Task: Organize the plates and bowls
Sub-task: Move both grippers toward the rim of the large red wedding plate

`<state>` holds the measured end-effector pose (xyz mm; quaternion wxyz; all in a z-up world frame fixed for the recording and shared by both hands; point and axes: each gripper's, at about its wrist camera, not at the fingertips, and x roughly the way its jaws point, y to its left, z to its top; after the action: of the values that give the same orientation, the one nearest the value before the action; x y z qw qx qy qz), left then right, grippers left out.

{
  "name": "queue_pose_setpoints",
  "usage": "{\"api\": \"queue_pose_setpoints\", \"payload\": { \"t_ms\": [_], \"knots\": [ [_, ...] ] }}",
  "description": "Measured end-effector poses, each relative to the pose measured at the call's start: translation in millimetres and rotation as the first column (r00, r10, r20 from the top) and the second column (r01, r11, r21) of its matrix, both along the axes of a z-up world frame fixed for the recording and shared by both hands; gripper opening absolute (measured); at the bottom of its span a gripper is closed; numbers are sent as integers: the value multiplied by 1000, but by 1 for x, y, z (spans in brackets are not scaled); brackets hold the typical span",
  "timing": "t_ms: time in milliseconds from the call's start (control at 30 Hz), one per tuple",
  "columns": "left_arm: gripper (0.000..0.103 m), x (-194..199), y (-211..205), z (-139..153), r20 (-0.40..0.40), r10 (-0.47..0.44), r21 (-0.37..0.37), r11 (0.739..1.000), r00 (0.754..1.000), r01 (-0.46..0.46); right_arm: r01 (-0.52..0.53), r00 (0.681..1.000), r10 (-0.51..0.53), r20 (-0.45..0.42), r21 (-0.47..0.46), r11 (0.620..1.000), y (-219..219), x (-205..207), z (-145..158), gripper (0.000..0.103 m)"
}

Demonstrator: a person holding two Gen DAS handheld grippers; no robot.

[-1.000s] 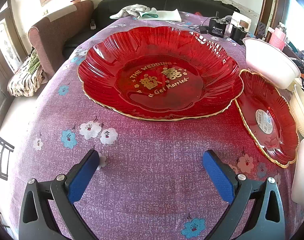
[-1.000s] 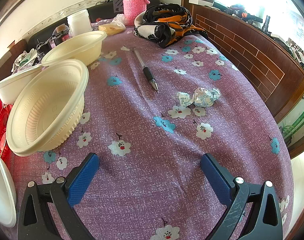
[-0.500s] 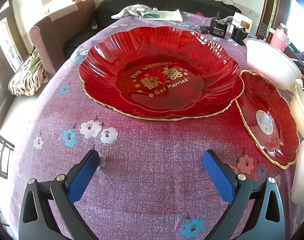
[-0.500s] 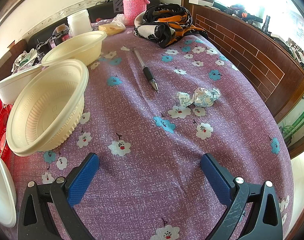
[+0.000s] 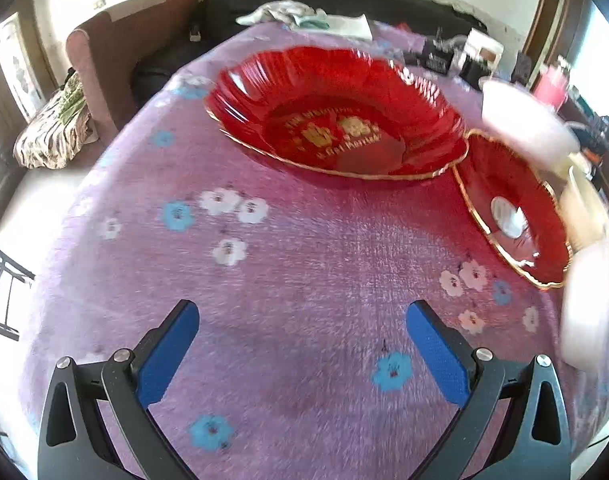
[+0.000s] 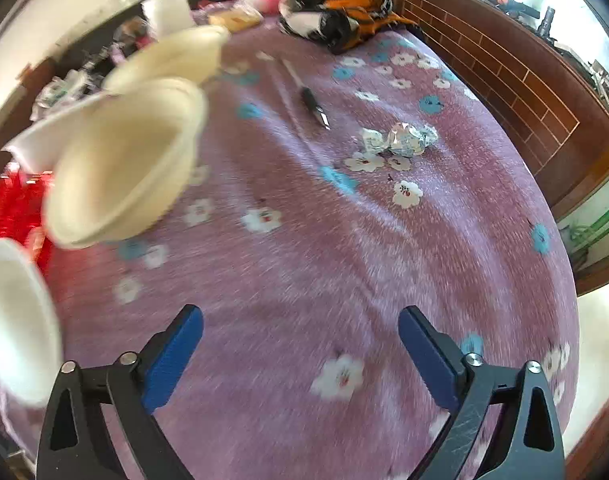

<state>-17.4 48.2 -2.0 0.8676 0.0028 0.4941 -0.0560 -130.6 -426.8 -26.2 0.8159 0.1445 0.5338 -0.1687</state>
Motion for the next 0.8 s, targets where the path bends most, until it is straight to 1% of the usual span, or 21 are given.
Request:
{"api": "queue_pose_setpoints", "payload": {
  "t_ms": [67,133,200,267,333,367,433,467,533,567,667,800],
  "knots": [
    [103,-2,6,10,16,11,-6,1000,1000,-10,-6,1000,6,21,33,999,5,-8,16,99],
    [103,-2,11,21,38,16,5,1000,999,-16,-10,997,5,74,65,998,9,-14,34,99],
    [103,-1,14,32,63,20,29,999,998,-22,-33,994,26,105,65,997,18,-11,54,99],
    [103,0,16,42,76,23,37,999,997,-26,-92,988,88,130,28,995,35,0,74,99],
    [103,1,17,48,83,18,39,999,996,-21,-152,974,144,176,31,988,50,4,92,99],
    [103,2,16,50,82,17,45,999,996,-21,-200,962,190,196,33,979,65,10,104,99],
    [103,2,16,53,78,8,54,998,997,-12,-258,950,244,197,49,965,83,22,113,99],
    [103,1,16,55,78,3,56,998,997,-8,-300,937,280,208,74,951,96,29,121,99],
    [103,0,17,57,82,-2,63,998,997,-4,-350,921,326,212,82,933,115,39,131,99],
    [103,-1,18,58,82,-5,65,998,997,0,-387,908,366,204,77,919,131,50,134,99],
    [103,-3,22,62,87,-3,75,997,996,-3,-453,876,429,219,72,889,162,66,144,99],
    [103,-4,30,64,86,-1,87,996,996,-7,-523,843,490,222,127,843,203,95,146,99]
  ]
}}
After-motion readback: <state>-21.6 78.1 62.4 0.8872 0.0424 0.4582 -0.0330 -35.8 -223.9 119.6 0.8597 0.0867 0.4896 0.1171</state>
